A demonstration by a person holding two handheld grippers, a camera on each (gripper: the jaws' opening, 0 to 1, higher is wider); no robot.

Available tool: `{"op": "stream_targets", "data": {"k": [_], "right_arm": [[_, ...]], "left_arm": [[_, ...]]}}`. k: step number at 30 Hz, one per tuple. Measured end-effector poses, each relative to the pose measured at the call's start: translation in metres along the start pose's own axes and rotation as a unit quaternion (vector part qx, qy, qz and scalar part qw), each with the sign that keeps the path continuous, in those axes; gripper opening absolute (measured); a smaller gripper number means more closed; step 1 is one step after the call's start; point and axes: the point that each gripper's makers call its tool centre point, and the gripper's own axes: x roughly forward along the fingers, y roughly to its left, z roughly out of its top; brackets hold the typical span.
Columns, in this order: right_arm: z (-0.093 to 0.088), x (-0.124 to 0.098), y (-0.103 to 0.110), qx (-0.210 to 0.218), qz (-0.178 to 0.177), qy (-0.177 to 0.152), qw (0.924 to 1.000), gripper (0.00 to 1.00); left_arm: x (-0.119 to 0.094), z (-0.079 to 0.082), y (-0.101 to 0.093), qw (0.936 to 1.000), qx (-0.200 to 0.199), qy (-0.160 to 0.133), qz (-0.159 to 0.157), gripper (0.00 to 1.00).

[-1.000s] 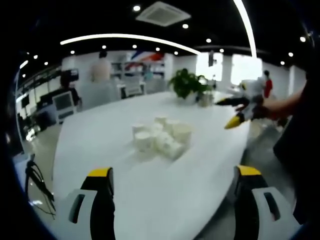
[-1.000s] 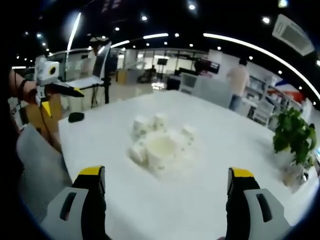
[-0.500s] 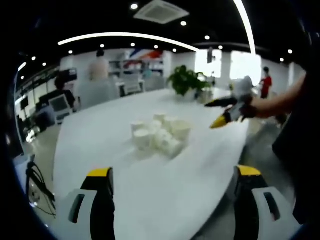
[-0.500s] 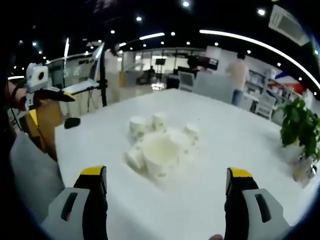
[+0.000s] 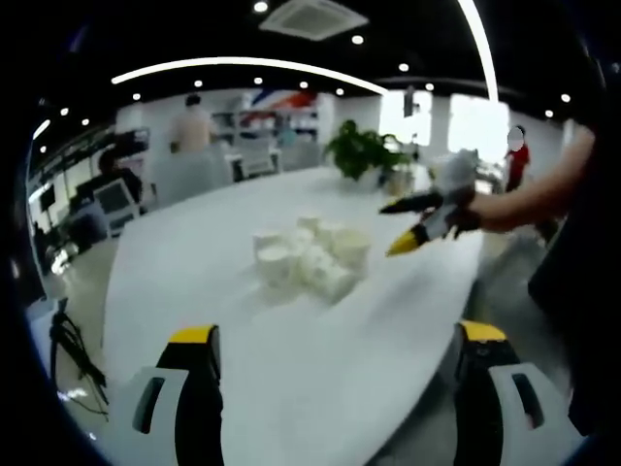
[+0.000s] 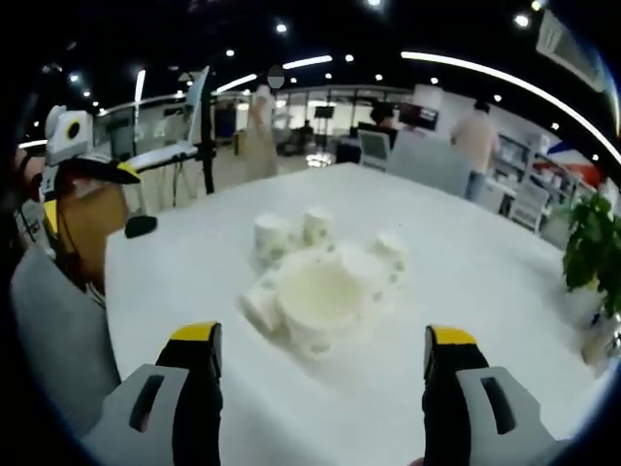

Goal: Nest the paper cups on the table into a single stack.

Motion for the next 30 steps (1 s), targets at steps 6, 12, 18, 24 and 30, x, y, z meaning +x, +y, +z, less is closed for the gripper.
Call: {"op": "stream_targets", "data": {"k": [6,12,18,24,30], "right_arm": [[0.003,0.013,-0.003,0.023,0.002,-0.002,0.9997,0.81],[0.007,0.024,-0.005,0.050,0.007,-0.005,0.9987,0.74],[0.006,0.030,-0.006,0.055,0.008,-0.001,0.9985,0.72],[0.006,0.034,-0.008,0.060,0.008,-0.003,0.9982,0.70],[0.005,0.041,-0.005,0.065,0.015,0.005,0.9977,0.67]], "left_arm": [[-0.002,0.000,0.000,1.0000,-0.004,0.003,0.005,0.99],[-0.004,-0.006,0.000,0.9999,-0.002,0.012,0.008,0.99],[-0.006,-0.007,-0.003,0.9998,-0.005,0.015,0.009,0.99],[-0.005,-0.005,-0.001,0.9997,-0.013,0.012,0.015,0.99],[-0.004,-0.005,-0.002,0.9998,-0.010,0.015,0.011,0.99]]}}
